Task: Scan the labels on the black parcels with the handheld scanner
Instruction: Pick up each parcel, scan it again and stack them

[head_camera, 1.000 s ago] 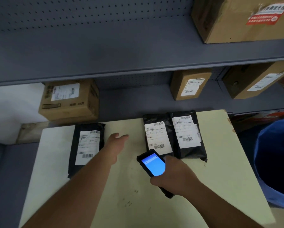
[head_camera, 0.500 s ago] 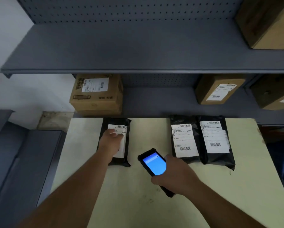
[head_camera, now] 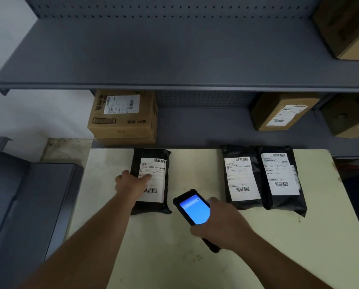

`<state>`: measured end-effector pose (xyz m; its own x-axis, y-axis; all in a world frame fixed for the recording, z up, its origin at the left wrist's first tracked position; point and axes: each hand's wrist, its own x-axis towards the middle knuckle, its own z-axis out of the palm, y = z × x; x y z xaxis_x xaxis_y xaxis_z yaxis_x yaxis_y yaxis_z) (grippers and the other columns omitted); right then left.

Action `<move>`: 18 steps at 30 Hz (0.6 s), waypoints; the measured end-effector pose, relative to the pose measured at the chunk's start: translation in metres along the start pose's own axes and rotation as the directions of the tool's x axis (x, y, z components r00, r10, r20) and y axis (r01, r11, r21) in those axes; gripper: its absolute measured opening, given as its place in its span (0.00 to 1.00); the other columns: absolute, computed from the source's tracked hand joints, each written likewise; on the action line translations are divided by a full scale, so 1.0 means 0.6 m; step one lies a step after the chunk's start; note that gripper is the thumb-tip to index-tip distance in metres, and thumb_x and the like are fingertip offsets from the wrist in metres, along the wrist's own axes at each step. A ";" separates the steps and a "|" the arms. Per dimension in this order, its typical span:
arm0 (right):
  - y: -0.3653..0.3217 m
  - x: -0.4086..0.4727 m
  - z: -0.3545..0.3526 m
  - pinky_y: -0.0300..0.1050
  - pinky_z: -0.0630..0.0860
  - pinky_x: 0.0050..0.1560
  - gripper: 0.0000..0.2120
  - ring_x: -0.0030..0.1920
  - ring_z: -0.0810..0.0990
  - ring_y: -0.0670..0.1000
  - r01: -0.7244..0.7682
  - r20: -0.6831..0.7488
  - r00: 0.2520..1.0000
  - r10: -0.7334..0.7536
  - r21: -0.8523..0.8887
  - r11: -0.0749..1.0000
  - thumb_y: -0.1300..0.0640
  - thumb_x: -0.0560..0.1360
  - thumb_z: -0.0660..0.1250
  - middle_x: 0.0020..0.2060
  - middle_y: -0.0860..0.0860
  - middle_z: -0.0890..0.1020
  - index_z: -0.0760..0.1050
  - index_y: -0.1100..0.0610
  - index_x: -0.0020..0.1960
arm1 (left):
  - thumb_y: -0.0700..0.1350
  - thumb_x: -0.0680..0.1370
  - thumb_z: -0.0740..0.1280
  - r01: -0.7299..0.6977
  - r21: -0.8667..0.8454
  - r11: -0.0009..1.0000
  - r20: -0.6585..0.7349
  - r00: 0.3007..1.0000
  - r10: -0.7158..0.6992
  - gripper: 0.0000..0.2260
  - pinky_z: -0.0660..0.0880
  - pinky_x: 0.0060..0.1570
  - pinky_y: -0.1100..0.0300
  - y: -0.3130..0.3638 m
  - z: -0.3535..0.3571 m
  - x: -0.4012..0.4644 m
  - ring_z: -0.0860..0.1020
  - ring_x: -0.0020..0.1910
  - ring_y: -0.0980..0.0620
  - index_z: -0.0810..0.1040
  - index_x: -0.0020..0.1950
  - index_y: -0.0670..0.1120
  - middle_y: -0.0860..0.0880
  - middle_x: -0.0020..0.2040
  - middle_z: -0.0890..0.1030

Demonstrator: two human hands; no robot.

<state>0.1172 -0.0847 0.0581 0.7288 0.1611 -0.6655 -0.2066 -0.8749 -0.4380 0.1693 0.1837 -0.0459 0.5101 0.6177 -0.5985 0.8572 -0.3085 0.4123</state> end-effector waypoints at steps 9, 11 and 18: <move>0.013 0.003 -0.004 0.43 0.76 0.40 0.23 0.43 0.80 0.48 -0.046 -0.002 0.999 0.046 0.020 0.999 0.42 0.64 0.76 0.45 0.48 0.78 0.70 0.51 0.50 | 0.56 0.70 0.80 0.056 -0.070 0.996 0.124 0.991 -0.047 0.32 0.74 0.38 0.55 -0.005 0.025 0.020 0.79 0.51 0.45 0.76 0.68 0.43 0.43 0.61 0.83; 0.015 0.004 -0.004 0.45 0.78 0.42 0.24 0.44 0.81 0.49 -0.056 -0.003 0.998 0.056 0.020 0.998 0.42 0.63 0.76 0.45 0.48 0.79 0.70 0.51 0.51 | 0.55 0.72 0.79 0.056 -0.066 0.996 0.135 0.990 -0.046 0.30 0.72 0.37 0.56 -0.005 0.029 0.023 0.78 0.50 0.45 0.76 0.67 0.42 0.42 0.61 0.83; 0.017 0.009 -0.002 0.45 0.79 0.41 0.24 0.45 0.83 0.50 -0.059 0.001 0.998 0.059 0.066 0.996 0.42 0.61 0.75 0.45 0.48 0.79 0.71 0.50 0.50 | 0.56 0.70 0.80 0.043 -0.031 0.999 0.045 0.998 -0.041 0.34 0.80 0.58 0.46 0.012 0.038 0.003 0.80 0.62 0.37 0.71 0.67 0.41 0.41 0.65 0.81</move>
<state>0.1198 -0.0934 0.0510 0.7146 0.1097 -0.6909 -0.2918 -0.8509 -0.4369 0.1780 0.1657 -0.0597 0.4771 0.5969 -0.6451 0.8756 -0.2592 0.4077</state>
